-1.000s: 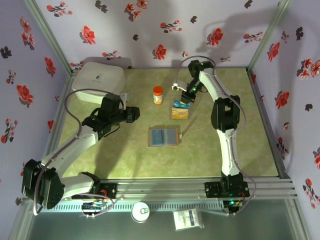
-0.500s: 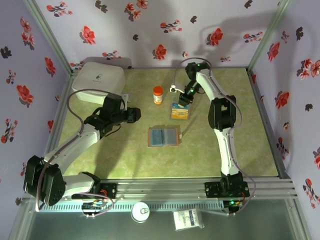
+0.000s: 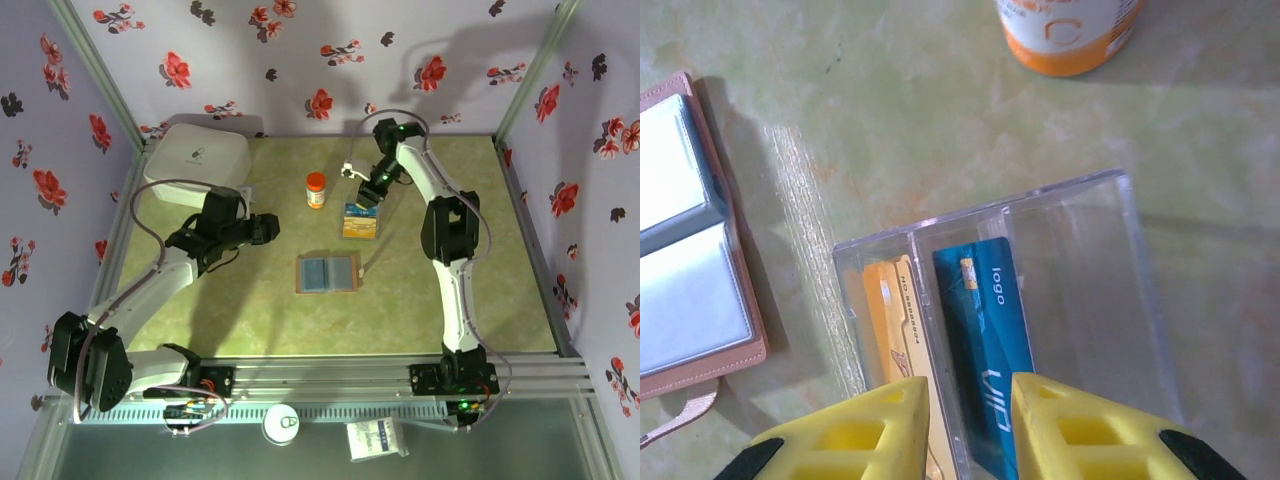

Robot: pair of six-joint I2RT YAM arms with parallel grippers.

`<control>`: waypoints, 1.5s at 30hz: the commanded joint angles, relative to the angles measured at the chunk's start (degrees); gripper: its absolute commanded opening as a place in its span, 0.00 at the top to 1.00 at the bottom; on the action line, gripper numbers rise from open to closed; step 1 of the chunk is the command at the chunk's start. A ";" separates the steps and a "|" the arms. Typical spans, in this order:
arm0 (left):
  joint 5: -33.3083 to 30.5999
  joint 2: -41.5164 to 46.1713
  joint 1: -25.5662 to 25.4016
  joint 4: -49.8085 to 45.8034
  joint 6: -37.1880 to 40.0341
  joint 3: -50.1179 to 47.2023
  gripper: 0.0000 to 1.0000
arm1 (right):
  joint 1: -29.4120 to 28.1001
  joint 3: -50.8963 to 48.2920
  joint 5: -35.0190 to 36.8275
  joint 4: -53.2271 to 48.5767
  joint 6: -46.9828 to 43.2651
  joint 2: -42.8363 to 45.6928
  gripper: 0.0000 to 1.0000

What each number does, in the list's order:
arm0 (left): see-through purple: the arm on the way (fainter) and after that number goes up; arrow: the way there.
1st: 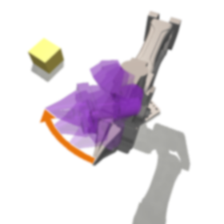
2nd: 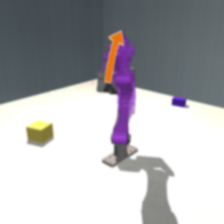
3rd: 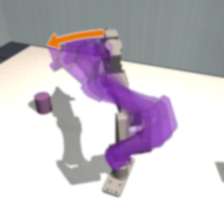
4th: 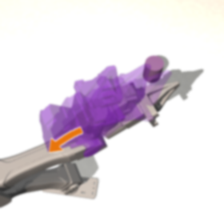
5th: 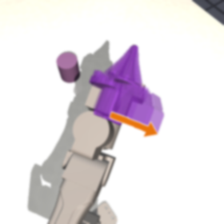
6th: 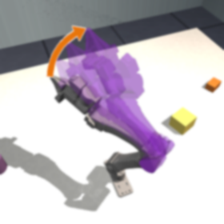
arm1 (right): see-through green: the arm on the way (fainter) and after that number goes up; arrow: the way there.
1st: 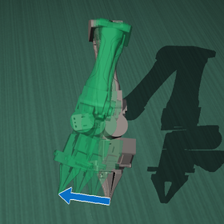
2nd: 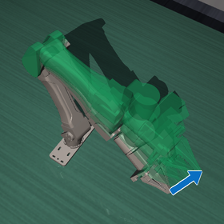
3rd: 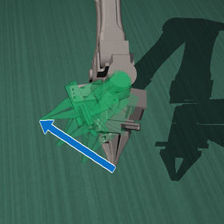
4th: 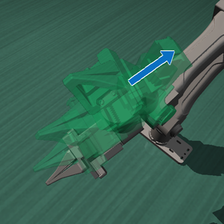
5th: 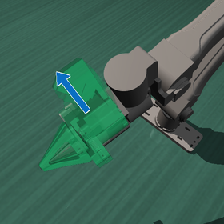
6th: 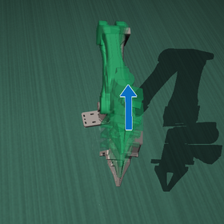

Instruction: Take the credit cards out of the card holder

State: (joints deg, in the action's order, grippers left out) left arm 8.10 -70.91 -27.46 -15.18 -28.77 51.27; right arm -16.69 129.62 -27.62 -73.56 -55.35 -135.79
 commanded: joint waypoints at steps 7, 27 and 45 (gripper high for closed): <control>3.91 0.62 0.39 1.37 -2.98 1.13 0.48 | 0.44 -12.83 5.41 17.87 13.33 10.01 0.83; 8.11 -10.02 -0.94 8.71 -10.23 0.73 0.59 | -5.89 -50.10 7.31 52.24 64.92 30.32 0.84; 9.92 -15.51 -5.70 13.22 -15.30 -3.84 0.70 | -18.74 -68.37 7.50 65.75 98.27 37.12 0.84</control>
State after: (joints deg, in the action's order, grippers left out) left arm 16.80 -85.47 -32.21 -3.03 -43.03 47.88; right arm -34.26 61.08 -20.32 -8.80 37.87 -99.31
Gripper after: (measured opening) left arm 0.303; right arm 0.153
